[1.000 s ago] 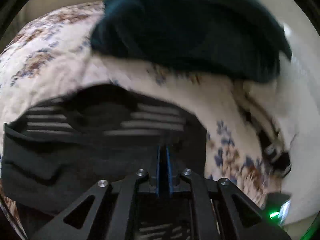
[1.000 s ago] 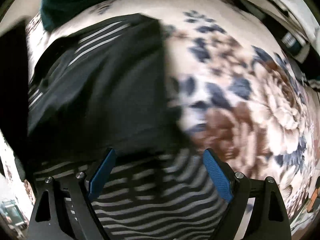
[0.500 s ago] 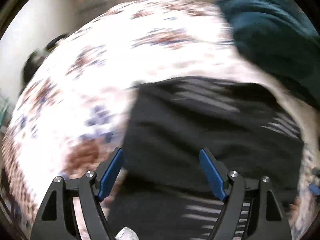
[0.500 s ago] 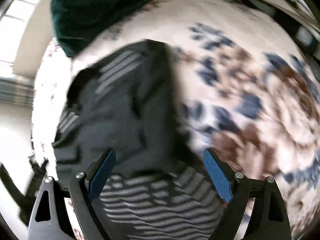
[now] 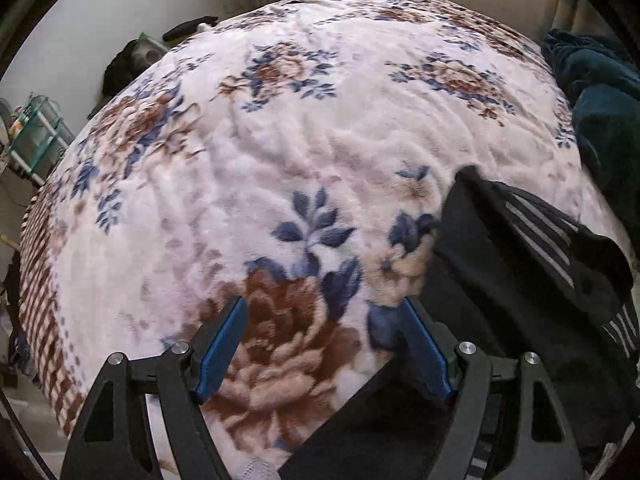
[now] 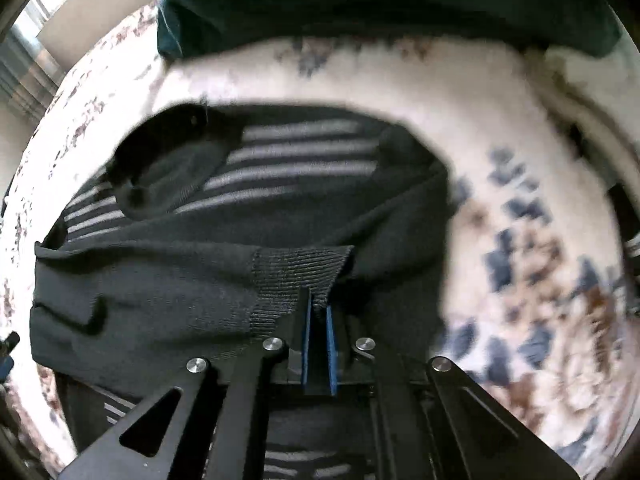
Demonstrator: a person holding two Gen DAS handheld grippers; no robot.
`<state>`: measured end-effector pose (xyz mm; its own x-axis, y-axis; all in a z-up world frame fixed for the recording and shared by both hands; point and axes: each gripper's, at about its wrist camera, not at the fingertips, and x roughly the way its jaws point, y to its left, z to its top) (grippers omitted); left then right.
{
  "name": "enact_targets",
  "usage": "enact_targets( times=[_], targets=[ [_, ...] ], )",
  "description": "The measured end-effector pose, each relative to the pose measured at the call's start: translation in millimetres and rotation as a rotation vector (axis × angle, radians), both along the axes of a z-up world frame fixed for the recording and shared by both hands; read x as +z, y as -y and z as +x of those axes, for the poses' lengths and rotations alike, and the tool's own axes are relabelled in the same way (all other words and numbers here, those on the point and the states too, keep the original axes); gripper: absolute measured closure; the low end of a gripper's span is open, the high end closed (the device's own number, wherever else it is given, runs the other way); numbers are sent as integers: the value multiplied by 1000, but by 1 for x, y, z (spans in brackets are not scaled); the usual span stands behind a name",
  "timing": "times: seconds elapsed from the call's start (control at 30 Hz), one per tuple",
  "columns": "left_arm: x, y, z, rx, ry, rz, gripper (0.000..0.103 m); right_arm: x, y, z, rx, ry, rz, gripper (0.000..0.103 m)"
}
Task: Fold small clothes
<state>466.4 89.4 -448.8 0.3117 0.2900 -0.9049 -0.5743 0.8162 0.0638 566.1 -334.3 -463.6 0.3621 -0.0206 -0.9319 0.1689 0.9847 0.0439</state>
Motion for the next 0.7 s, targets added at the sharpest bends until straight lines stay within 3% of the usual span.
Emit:
enact_targets(
  times=[0.1,0.13,0.2,0.27,0.33,0.4,0.5,0.7],
  targets=[
    [-4,8,13,-46,4,-14,26,9,23,2,-67,-22,-12,96],
    [-6,11,16,-59,4,-20,26,2,27,5,-74,-56,4,96],
    [-8,16,23,-85,9,-39,26,-23,31,20,-67,-186,129,95],
    [-7,20,27,-107,16,-27,26,-29,34,28,-73,-255,125,84],
    [-5,23,30,-133,25,-3,26,-11,27,36,-72,-226,56,63],
    [-13,25,33,-165,1,24,26,20,10,42,-62,-133,40,61],
    [-35,22,33,-187,-61,39,26,46,-52,59,74,-84,111,45],
    [-53,3,23,-155,-83,0,26,18,-245,109,532,-169,218,44]
  ],
)
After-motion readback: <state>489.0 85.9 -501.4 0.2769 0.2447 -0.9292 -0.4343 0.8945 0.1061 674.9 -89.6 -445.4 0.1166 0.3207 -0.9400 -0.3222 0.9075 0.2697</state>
